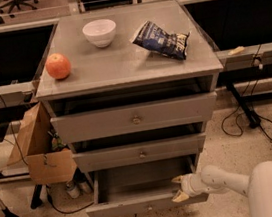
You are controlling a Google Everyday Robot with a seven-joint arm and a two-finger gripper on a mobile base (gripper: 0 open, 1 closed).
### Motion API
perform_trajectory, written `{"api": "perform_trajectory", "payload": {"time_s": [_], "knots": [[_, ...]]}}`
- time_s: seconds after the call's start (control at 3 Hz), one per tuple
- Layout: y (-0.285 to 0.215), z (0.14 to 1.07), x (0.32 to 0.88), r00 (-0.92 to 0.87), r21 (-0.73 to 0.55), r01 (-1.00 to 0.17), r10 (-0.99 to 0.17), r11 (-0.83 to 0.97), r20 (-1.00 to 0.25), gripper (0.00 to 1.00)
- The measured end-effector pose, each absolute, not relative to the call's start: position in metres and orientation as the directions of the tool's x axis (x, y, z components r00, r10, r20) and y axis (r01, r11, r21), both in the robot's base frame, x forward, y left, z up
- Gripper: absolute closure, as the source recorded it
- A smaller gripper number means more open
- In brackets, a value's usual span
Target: Close bottom drawer
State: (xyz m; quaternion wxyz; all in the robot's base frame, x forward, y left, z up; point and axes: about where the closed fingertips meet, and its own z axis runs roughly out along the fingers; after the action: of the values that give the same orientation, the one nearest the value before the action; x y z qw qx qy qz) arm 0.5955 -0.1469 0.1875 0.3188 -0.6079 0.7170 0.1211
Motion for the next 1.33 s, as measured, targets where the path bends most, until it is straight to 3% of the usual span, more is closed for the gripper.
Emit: {"api": "perform_trajectory", "payload": {"time_s": [0.33,0.67,1.0,1.33], "knots": [[-0.141,0.201,0.626,-0.034,-0.247,-0.94,-0.786,0.234,-0.617,0.0],[-0.138,0.213,0.651,-0.01,-0.279,-0.931,-0.781,0.235,-0.624,0.0],[-0.137,0.214,0.652,-0.007,-0.282,-0.93,-0.781,0.234,-0.625,0.18],[-0.14,0.224,0.65,-0.012,-0.26,-0.937,-0.769,0.231,-0.639,0.2]]}}
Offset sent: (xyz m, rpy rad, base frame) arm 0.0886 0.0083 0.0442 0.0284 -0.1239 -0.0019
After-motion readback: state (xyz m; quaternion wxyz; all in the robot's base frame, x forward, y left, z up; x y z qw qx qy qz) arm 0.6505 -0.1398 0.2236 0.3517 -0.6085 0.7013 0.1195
